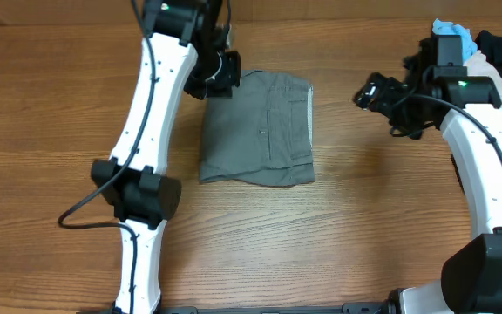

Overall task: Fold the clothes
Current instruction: 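Lower the left gripper onto the folded grey shorts and grasp them, then drag the grey shorts with the left gripper toward the upper left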

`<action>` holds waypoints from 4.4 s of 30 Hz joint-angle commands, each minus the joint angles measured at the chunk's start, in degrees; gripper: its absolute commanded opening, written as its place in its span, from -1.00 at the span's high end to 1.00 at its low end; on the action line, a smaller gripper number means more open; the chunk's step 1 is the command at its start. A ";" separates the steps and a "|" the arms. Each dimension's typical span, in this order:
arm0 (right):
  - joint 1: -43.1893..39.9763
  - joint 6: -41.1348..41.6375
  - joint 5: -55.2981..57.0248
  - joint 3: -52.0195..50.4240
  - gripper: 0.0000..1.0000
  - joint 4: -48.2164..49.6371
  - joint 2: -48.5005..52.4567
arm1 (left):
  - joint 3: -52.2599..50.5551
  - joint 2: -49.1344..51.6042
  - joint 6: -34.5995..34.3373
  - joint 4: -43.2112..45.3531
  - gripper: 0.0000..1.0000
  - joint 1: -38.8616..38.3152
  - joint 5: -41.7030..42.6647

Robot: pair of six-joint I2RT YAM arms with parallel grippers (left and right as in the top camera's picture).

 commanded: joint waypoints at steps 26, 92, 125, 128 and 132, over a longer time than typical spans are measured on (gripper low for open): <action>-0.04 -0.17 4.81 0.13 -1.00 0.22 -0.02 | -45.77 0.59 -12.50 28.39 0.92 -1.70 -16.28; -0.04 -0.17 4.81 0.13 -1.00 0.22 -0.02 | -59.56 -30.21 -8.72 16.26 0.91 5.95 -12.59; -0.04 -0.17 4.81 0.13 -1.00 0.22 -0.02 | -80.67 -11.17 -15.21 57.99 0.92 14.47 -28.89; -0.04 -0.17 4.81 0.13 -1.00 0.22 -0.02 | -80.61 -9.99 -15.21 60.67 0.92 16.92 -33.94; -0.04 -0.17 4.81 0.13 -1.00 0.20 -0.02 | -79.28 -10.05 -12.46 67.19 0.83 21.90 -36.30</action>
